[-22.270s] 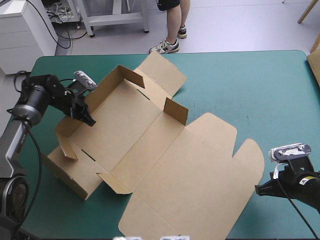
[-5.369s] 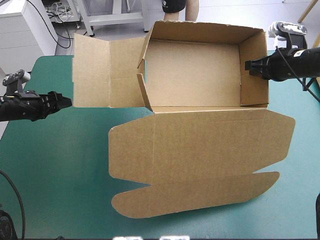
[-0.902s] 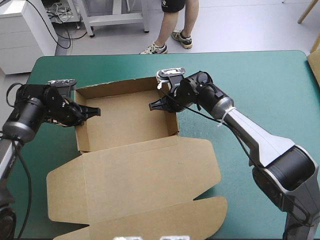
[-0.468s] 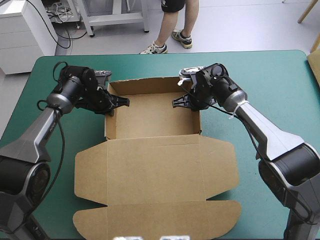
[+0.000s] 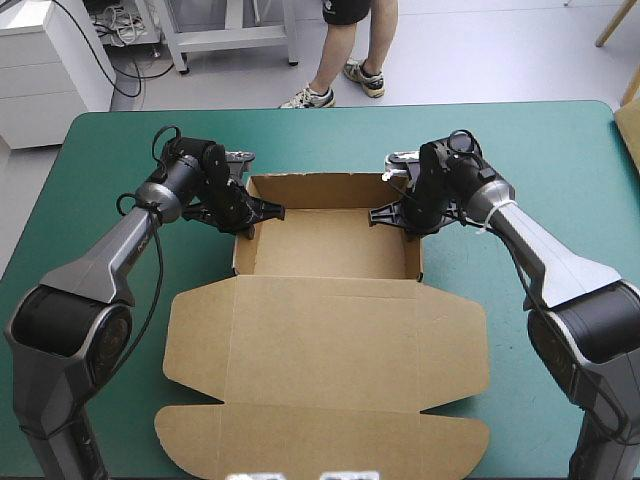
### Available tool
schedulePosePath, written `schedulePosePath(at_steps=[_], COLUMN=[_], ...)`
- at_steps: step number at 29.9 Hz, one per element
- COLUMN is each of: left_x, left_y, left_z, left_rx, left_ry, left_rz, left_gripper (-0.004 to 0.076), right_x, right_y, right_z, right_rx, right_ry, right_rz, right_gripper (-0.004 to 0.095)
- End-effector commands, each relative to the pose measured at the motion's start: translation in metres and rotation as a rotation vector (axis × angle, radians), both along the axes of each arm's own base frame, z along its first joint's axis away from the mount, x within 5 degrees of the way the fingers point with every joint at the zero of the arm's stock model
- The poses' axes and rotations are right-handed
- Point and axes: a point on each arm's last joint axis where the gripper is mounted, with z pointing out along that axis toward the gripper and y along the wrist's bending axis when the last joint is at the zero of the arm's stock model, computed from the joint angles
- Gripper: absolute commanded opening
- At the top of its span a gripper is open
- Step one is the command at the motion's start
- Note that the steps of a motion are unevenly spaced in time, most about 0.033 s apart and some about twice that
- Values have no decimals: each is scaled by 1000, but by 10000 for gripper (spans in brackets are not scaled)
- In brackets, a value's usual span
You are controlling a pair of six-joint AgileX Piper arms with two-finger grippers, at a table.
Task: Fold the box
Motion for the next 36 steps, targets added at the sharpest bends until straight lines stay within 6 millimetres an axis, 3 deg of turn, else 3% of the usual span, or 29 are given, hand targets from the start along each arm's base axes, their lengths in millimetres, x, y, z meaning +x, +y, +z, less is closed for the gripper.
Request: schedulePosePath(at_steps=[1,5,7,13,16,19,25,30,34,36], left_x=[-3,-3,-3,-3,-2,-1,-2,-12,-24,-33], left_y=[-1,-1,-1,-1,-1,-3,-1,-6,-5,-1], left_z=[24,24,24,25,32,46,89,125,145,157], left_rx=[-7,-6,-6,-9,-16,-31,-24,-143,-185,-188], left_ry=[-86,-83,-83,-87,-100,-118,-188,-267,-310,-342], left_rz=[-28,-29,-29,-28,-29,-32,-72,-82,-100,-102], left_gripper=[-8,0,42,300,461,558,568,547,450,349], right_x=[-7,-6,-6,-4,-4,-2,-2,-14,-24,-29], right_y=[-4,-7,-9,-12,-13,-13,-10,-17,-20,-21], right_z=[30,30,30,32,36,48,84,110,125,132], right_rx=[15,-23,-39,-74,-88,-75,-6,-13,17,34], right_ry=[-88,-102,-102,-117,-128,-166,-267,-344,-375,-387], right_rz=[51,55,57,50,49,46,37,38,28,28], right_gripper=[-19,8,85,425,512,541,541,541,538,538])
